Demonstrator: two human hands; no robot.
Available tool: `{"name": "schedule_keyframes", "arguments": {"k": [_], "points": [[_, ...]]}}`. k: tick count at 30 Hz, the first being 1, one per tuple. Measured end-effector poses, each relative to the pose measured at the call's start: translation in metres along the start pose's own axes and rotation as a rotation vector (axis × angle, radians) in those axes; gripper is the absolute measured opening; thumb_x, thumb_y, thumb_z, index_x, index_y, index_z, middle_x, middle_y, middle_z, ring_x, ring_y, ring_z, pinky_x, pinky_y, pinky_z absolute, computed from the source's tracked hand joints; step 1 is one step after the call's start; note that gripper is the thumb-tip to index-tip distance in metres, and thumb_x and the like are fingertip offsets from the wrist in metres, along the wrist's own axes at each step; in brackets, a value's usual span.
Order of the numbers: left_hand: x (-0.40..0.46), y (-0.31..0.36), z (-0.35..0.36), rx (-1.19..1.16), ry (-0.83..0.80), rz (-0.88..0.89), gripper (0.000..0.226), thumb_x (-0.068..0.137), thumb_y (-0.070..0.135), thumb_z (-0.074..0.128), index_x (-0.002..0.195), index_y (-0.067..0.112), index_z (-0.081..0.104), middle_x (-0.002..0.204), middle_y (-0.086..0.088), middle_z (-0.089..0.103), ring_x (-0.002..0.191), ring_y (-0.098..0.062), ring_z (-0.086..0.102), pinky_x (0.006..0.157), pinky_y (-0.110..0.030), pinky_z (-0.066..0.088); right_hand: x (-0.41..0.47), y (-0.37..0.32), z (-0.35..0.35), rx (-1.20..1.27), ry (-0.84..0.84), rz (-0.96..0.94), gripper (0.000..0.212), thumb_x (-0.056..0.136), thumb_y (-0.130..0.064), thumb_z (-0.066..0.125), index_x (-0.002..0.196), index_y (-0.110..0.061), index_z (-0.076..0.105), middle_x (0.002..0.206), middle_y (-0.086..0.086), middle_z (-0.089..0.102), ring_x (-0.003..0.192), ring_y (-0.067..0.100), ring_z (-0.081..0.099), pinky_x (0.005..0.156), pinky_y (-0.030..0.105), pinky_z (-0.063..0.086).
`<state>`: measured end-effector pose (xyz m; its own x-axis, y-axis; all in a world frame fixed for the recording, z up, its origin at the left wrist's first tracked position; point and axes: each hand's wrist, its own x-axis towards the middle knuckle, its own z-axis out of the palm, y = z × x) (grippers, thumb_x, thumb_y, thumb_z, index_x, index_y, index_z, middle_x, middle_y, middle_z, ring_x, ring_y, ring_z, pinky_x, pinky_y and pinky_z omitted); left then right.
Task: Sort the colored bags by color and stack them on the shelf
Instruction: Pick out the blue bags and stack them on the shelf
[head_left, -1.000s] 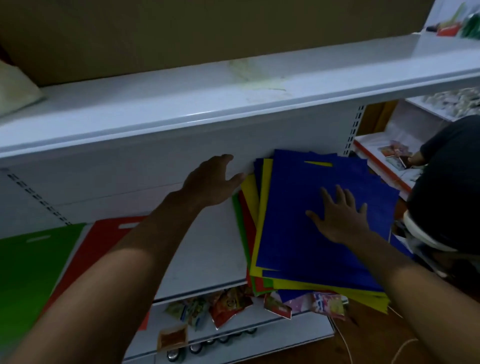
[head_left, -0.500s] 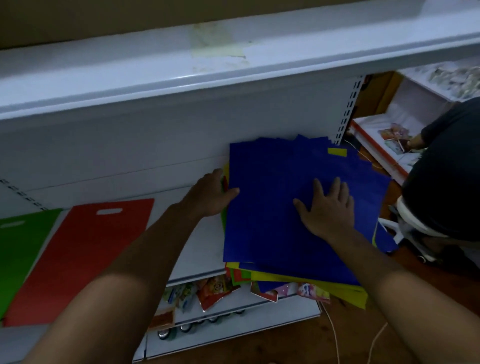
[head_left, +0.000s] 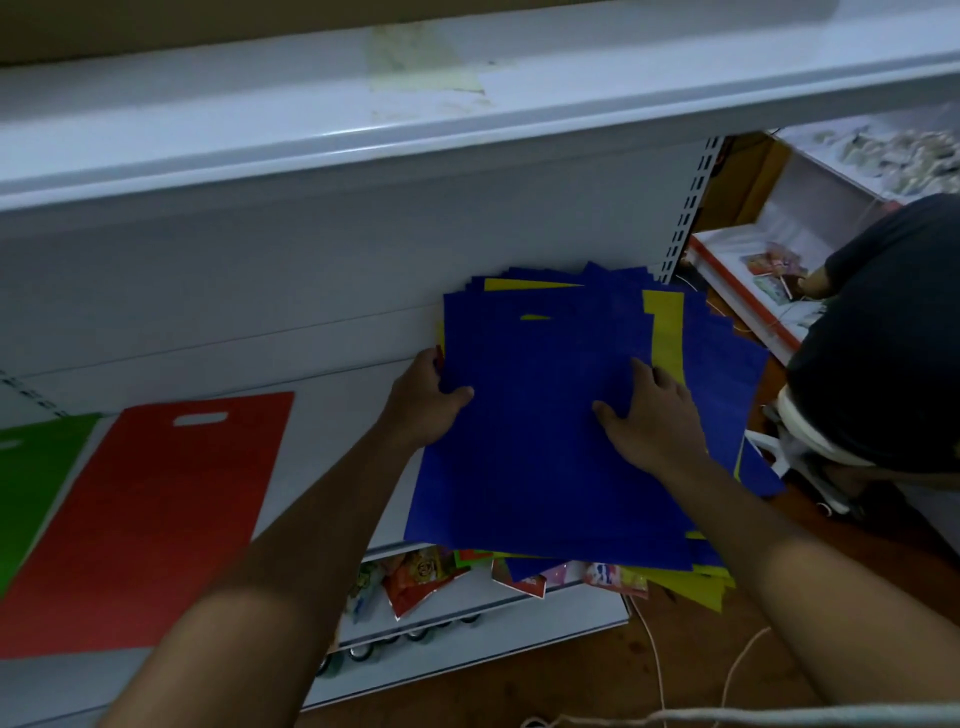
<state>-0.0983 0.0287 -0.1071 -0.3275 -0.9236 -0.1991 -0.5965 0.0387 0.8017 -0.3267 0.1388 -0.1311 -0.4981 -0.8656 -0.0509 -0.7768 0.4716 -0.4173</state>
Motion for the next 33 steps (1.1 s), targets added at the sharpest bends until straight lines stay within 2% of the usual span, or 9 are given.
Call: {"name": "schedule_keyframes", "arguments": {"k": [4, 7, 12, 16, 18, 21, 25, 29, 33], "points": [[0.002, -0.002, 0.001, -0.056, 0.070, -0.003, 0.061, 0.090, 0.027, 0.064, 0.142, 0.015, 0.035, 0.137, -0.001, 0.047, 0.114, -0.015, 0.051, 0.097, -0.030, 0.044, 0.001, -0.005, -0.002, 0.162, 0.016, -0.030, 0.075, 0.091, -0.036, 0.063, 0.151, -0.014, 0.023, 0.153, 0.009, 0.031, 0.137, 0.031, 0.033, 0.107, 0.046, 0.040], [0.005, -0.004, -0.002, -0.197, 0.135, -0.093, 0.076, 0.085, 0.034, 0.069, 0.147, 0.014, 0.029, 0.140, -0.005, 0.047, 0.119, -0.022, 0.052, 0.102, -0.042, 0.046, 0.002, -0.005, -0.003, 0.251, 0.044, -0.023, 0.071, 0.089, -0.022, 0.067, 0.148, -0.012, 0.029, 0.152, 0.010, 0.031, 0.134, 0.030, 0.038, 0.104, 0.041, 0.040], [0.003, -0.006, -0.003, -0.266, 0.157, -0.052, 0.016, 0.085, 0.020, 0.069, 0.100, 0.018, 0.065, 0.101, -0.003, 0.068, 0.090, -0.020, 0.066, 0.082, -0.040, 0.057, 0.006, -0.001, -0.004, 0.416, 0.106, 0.030, 0.067, 0.085, -0.007, 0.070, 0.144, -0.012, 0.038, 0.144, 0.012, 0.040, 0.121, 0.028, 0.050, 0.092, 0.034, 0.045], [-0.001, -0.003, -0.002, -0.327, 0.141, -0.003, 0.018, 0.090, 0.009, 0.060, 0.103, 0.020, 0.061, 0.102, 0.001, 0.066, 0.092, -0.019, 0.065, 0.081, -0.035, 0.057, 0.007, -0.002, -0.010, 0.689, 0.113, 0.166, 0.065, 0.085, -0.014, 0.073, 0.141, -0.013, 0.039, 0.127, 0.002, 0.052, 0.105, 0.019, 0.055, 0.083, 0.035, 0.050], [-0.002, -0.002, -0.003, -0.380, 0.127, 0.001, 0.022, 0.092, 0.006, 0.056, 0.107, 0.022, 0.058, 0.106, 0.003, 0.064, 0.094, -0.015, 0.063, 0.080, -0.030, 0.055, 0.008, -0.001, -0.012, 0.853, 0.059, 0.216, 0.045, 0.086, -0.020, 0.073, 0.125, -0.012, 0.054, 0.121, 0.003, 0.059, 0.101, 0.021, 0.061, 0.082, 0.040, 0.055], [-0.002, 0.000, -0.007, -0.506, 0.140, -0.026, 0.027, 0.092, 0.003, 0.056, 0.111, 0.023, 0.057, 0.108, 0.004, 0.064, 0.096, -0.014, 0.063, 0.082, -0.031, 0.055, 0.004, -0.004, -0.019, 0.981, -0.040, 0.201, 0.008, 0.091, -0.023, 0.066, 0.095, -0.017, 0.063, 0.109, 0.004, 0.067, 0.090, 0.018, 0.065, 0.071, 0.033, 0.055], [-0.001, 0.002, -0.014, -0.636, 0.179, -0.044, 0.039, 0.086, -0.006, 0.059, 0.117, 0.017, 0.058, 0.110, -0.002, 0.065, 0.096, -0.019, 0.064, 0.080, -0.037, 0.057, 0.002, -0.006, -0.022, 0.955, -0.070, 0.112, 0.012, 0.095, -0.019, 0.060, 0.105, -0.019, 0.053, 0.099, -0.012, 0.057, 0.081, 0.001, 0.054, 0.063, 0.018, 0.046], [-0.004, 0.003, -0.023, -0.657, 0.157, -0.020, 0.049, 0.078, -0.014, 0.062, 0.111, 0.022, 0.059, 0.108, -0.001, 0.065, 0.096, -0.019, 0.064, 0.077, -0.035, 0.057, 0.002, -0.009, -0.021, 0.957, -0.140, 0.060, 0.031, 0.097, -0.013, 0.056, 0.126, -0.023, 0.050, 0.108, -0.009, 0.060, 0.089, 0.007, 0.062, 0.064, 0.023, 0.054], [-0.009, 0.001, -0.031, -0.683, 0.156, -0.018, 0.035, 0.087, -0.004, 0.059, 0.109, 0.024, 0.059, 0.109, 0.000, 0.066, 0.097, -0.018, 0.064, 0.076, -0.032, 0.056, 0.002, -0.020, -0.021, 0.898, -0.140, -0.017, 0.037, 0.099, -0.009, 0.052, 0.126, -0.034, 0.048, 0.107, -0.016, 0.059, 0.093, 0.003, 0.061, 0.064, 0.019, 0.053]]}}
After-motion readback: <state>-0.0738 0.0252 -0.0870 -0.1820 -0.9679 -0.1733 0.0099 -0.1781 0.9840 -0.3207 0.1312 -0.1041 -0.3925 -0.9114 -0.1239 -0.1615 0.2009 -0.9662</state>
